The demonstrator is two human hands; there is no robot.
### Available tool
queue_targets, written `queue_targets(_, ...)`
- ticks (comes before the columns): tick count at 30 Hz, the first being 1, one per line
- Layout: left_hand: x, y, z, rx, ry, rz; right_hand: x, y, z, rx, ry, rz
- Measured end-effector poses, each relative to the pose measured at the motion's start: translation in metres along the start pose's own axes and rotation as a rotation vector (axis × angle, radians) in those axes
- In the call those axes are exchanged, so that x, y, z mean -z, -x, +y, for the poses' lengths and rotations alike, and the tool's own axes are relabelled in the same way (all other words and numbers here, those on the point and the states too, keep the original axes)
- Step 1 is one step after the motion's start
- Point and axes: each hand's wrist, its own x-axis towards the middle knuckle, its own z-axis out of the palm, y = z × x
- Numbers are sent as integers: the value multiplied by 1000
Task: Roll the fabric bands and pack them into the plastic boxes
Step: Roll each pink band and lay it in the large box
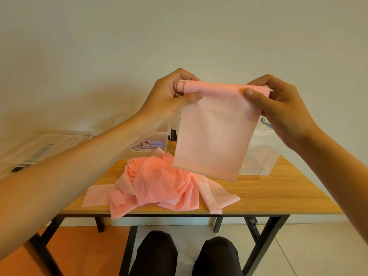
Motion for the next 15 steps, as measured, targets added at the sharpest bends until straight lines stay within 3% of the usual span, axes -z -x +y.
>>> queue_targets(15,2,1,3,25,-35,24,-4,0,-4,-7,6,-18)
